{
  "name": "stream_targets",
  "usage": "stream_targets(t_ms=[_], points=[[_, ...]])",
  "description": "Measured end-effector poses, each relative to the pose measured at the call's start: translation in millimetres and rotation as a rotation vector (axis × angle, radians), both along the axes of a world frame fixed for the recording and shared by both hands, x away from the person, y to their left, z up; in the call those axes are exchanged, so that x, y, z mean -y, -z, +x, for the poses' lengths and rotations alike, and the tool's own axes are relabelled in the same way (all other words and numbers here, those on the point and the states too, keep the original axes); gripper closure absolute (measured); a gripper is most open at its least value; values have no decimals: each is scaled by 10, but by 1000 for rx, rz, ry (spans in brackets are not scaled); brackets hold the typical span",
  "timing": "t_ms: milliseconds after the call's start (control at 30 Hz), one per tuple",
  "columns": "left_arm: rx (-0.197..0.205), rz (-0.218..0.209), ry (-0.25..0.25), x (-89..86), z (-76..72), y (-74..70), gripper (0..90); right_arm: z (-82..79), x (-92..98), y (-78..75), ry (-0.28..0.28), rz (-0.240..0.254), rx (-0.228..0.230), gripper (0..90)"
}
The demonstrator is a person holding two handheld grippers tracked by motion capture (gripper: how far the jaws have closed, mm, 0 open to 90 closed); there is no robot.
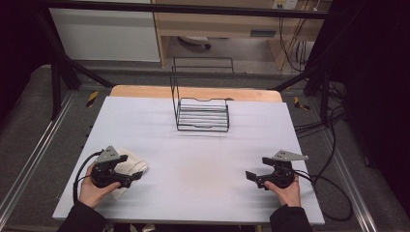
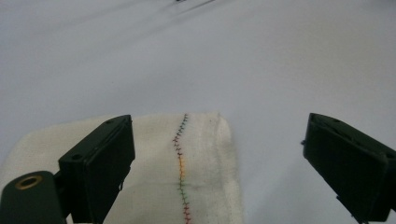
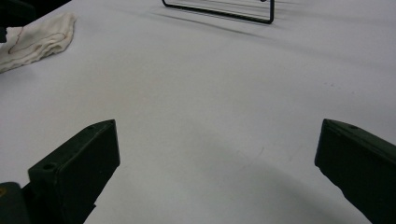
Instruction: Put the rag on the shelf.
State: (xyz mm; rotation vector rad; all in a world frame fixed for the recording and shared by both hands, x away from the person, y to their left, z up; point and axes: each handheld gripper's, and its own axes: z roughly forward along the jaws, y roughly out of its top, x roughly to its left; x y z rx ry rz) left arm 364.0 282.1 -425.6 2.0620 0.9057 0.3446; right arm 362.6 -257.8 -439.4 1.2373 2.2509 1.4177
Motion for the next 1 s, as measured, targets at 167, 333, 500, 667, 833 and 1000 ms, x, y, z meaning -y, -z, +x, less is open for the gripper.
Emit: stream_targets(t_ms=[167,333,500,667,833,1000], points=[[-2,8,-2,29,9,-7,93,0,6,6,4,0,-5,6],[1,17,-7,49,2,-21,97,-6,9,4,5,-4,-6,6],[2,30,-23,69,-14,-44,116,-3,6,5,9,-8,-7,6],[-3,42,-24,122,5,-43,198,-4,-1,10,12,-6,-8,7],[-33,54,-32,213,59,-27,315,-4,-4,15,10,-16,-9,7],[-43,103,-47,299,76,4,433,-2,-7,14,11,-14,-13,8]])
